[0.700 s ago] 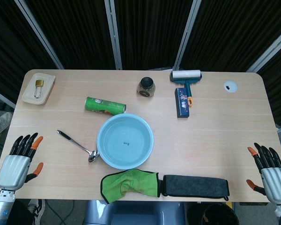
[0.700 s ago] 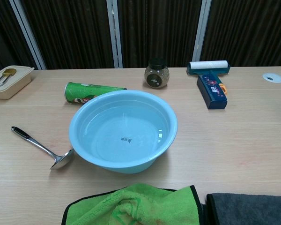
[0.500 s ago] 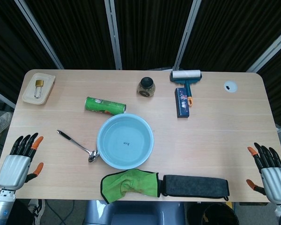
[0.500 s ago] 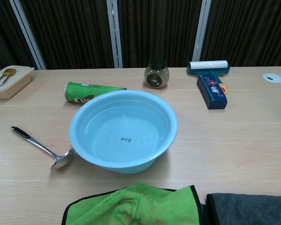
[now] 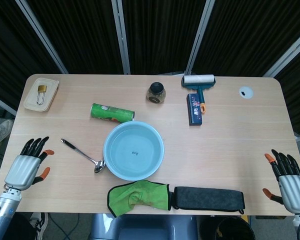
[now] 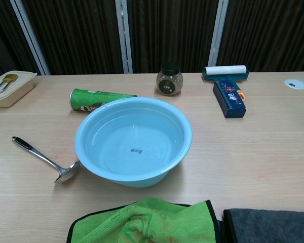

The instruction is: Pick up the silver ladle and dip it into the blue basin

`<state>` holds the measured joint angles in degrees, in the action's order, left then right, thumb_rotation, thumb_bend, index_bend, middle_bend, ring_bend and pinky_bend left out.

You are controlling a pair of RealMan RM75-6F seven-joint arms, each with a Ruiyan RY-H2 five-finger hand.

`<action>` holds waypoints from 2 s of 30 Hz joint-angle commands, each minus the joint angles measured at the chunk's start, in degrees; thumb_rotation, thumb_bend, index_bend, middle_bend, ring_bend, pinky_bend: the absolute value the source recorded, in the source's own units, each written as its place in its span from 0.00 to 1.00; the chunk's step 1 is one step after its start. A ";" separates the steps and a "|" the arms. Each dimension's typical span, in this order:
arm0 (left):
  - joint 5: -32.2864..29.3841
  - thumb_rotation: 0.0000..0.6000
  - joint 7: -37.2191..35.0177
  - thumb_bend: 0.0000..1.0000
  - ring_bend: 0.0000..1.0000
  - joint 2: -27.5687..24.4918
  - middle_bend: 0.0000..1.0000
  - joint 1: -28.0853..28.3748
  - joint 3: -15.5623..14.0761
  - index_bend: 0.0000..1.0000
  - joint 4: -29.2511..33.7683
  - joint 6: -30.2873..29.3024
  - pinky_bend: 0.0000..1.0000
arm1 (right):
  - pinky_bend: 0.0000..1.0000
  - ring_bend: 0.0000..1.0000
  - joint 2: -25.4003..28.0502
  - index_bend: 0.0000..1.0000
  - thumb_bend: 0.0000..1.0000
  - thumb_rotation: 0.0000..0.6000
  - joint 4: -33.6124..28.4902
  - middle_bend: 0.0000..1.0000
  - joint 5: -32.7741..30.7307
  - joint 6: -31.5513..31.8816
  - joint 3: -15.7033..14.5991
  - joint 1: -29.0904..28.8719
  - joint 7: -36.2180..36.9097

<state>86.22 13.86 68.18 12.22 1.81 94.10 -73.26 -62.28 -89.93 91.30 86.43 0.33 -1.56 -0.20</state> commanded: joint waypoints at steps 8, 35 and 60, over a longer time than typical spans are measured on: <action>-7.51 1.00 -7.51 0.38 0.00 6.40 0.00 8.45 3.06 0.42 -13.41 14.11 0.00 | 0.00 0.00 -0.69 0.07 0.08 1.00 0.09 0.00 -2.80 -3.45 0.77 -1.48 -1.42; -7.53 1.00 -12.40 0.38 0.00 22.07 0.00 16.22 2.78 0.43 -34.37 20.53 0.00 | 0.00 0.00 0.46 0.07 0.08 1.00 0.49 0.00 -4.17 -2.99 1.46 -1.44 1.47; -6.88 1.00 -14.39 0.33 0.00 29.22 0.00 18.04 1.34 0.40 -44.29 21.21 0.00 | 0.00 0.00 0.52 0.05 0.08 1.00 1.42 0.00 -4.95 -2.59 2.02 -1.35 3.18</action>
<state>79.41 -0.63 97.44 30.29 3.18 49.76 -52.10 -61.76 -88.50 86.34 83.83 2.35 -2.92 2.99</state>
